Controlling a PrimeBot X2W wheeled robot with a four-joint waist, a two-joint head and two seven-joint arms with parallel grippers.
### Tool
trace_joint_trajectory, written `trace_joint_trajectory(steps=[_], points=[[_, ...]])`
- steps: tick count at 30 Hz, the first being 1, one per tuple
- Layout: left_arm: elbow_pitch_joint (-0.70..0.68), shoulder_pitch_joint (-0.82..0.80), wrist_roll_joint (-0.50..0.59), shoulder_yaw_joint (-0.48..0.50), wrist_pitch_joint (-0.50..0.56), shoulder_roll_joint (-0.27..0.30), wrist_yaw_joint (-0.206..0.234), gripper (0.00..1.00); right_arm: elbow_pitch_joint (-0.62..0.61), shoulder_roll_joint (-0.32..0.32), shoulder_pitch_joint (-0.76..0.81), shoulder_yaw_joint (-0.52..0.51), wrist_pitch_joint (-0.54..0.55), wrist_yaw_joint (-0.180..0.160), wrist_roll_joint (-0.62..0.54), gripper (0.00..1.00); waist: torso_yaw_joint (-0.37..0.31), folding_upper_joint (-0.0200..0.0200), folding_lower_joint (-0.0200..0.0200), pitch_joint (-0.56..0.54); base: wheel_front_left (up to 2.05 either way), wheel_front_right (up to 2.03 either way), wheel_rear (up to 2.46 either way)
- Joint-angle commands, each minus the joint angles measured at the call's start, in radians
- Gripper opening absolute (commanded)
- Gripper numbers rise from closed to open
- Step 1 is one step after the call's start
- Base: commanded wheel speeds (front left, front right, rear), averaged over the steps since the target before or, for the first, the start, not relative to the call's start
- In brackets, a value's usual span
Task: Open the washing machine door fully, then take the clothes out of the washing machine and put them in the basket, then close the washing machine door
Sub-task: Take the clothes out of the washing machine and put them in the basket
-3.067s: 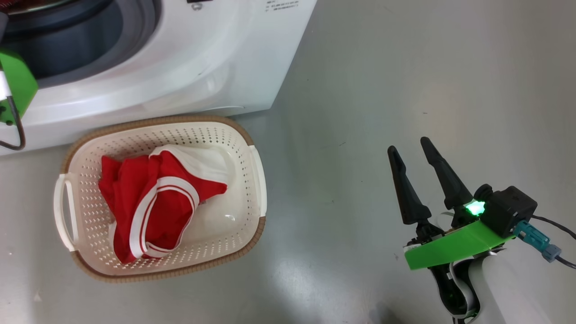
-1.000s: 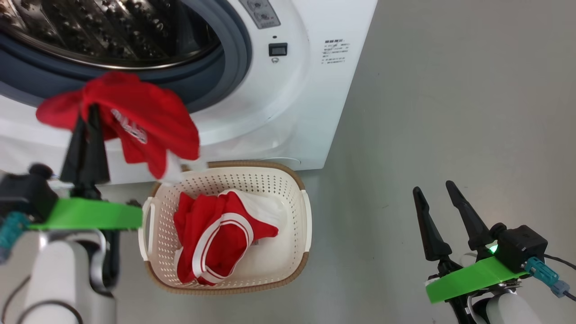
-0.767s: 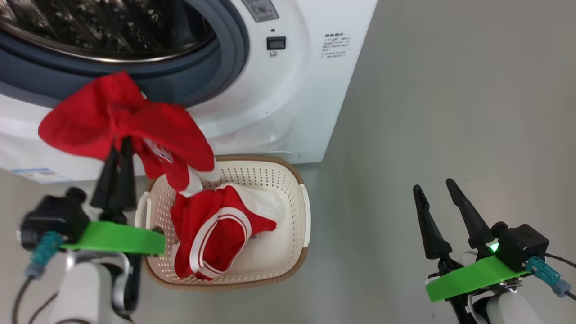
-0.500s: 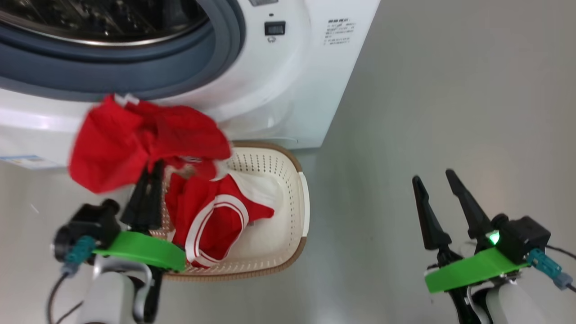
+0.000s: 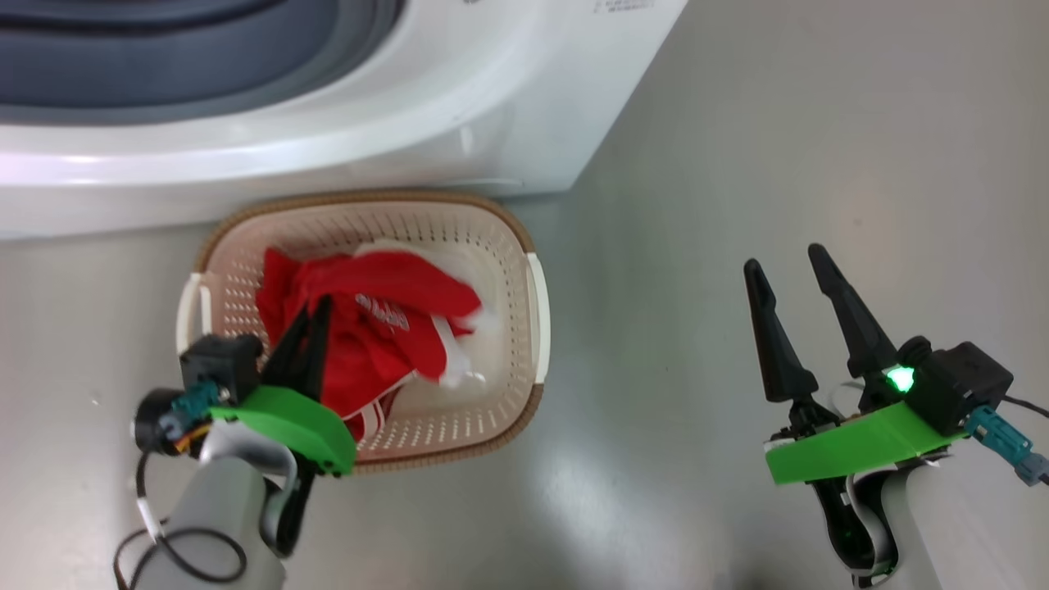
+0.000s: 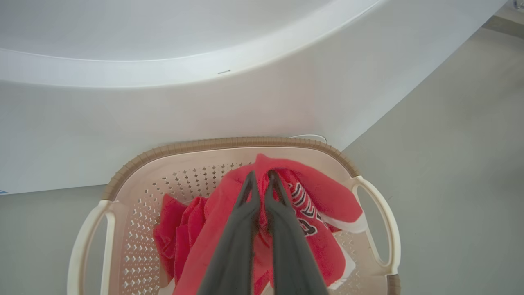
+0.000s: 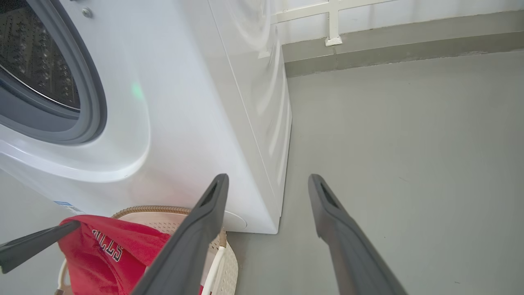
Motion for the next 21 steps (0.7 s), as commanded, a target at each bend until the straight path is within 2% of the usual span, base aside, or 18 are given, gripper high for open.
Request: trace_joint_trajectory(steps=[1, 11, 19, 21], points=[[0.001, -0.009, -0.006, 0.022, -0.008, 0.033, -0.005, 0.00, -0.027, -0.003, -0.003, 0.027, -0.006, 0.005, 0.004, 1.00, -0.020, 0.0000, 0.0000, 0.054, 0.00, 0.00, 0.00], [0.180, -0.148, -0.003, -0.041, -0.008, 0.072, -0.006, 0.00, -0.044, -0.003, -0.041, 0.036, -0.006, 0.005, 0.004, 1.00, -0.028, 0.0000, 0.0000, 0.146, 0.00, 0.00, 0.00], [0.302, -0.223, 0.008, -0.048, -0.008, 0.087, -0.006, 0.00, -0.045, -0.003, -0.055, 0.054, -0.006, 0.005, 0.001, 1.00, -0.035, 0.0000, 0.0000, 0.167, 0.00, 0.00, 0.00], [0.319, -0.232, 0.008, -0.044, -0.008, 0.086, -0.006, 0.32, -0.044, -0.003, -0.055, 0.055, -0.006, 0.005, 0.002, 1.00, -0.036, 0.0000, 0.0000, 0.167, 0.00, 0.00, 0.00]])
